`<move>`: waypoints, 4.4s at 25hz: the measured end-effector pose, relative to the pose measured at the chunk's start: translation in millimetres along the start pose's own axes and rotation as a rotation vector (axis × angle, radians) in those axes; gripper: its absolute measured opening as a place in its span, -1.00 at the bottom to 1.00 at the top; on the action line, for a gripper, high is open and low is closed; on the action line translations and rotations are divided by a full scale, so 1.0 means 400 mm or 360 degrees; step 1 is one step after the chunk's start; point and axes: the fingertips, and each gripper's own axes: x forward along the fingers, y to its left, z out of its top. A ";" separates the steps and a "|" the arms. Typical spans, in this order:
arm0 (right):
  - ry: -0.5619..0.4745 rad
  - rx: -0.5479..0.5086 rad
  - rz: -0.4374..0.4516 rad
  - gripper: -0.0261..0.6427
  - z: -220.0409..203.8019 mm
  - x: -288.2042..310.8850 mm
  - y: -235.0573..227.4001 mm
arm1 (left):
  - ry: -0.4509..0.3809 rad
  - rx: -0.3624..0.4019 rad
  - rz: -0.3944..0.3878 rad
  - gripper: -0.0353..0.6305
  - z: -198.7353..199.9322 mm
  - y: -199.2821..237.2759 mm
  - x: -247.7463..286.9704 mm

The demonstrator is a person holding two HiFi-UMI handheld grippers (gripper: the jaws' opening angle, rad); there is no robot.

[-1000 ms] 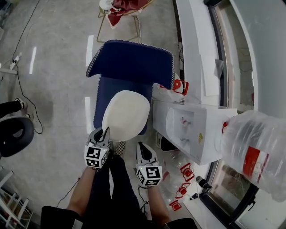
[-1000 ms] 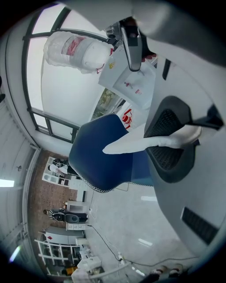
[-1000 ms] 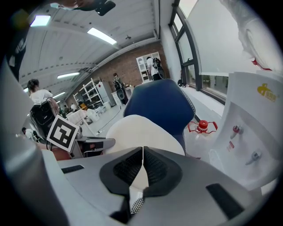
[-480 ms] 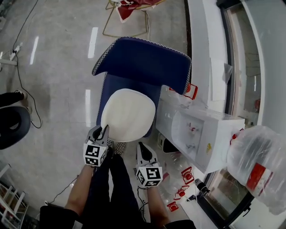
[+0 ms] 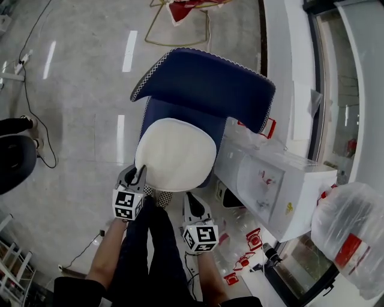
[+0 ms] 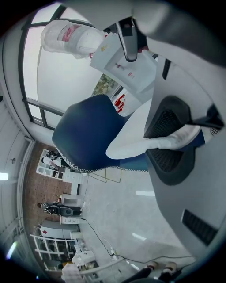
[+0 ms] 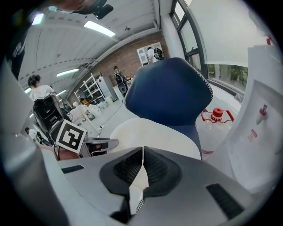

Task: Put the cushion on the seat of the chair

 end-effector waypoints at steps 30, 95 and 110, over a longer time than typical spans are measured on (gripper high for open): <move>0.0136 -0.0015 -0.0021 -0.83 -0.083 0.177 0.004 | 0.0092 -0.0195 0.0097 -0.56 -0.195 0.222 0.171; -0.0423 -0.0251 -0.0010 -0.83 0.355 -0.366 0.167 | -0.0318 0.0128 0.0078 -0.58 0.345 -0.166 -0.453; -0.0662 -0.0227 -0.0051 -0.83 0.442 -0.621 0.235 | -0.0559 0.0285 -0.0011 -0.64 0.521 -0.353 -0.740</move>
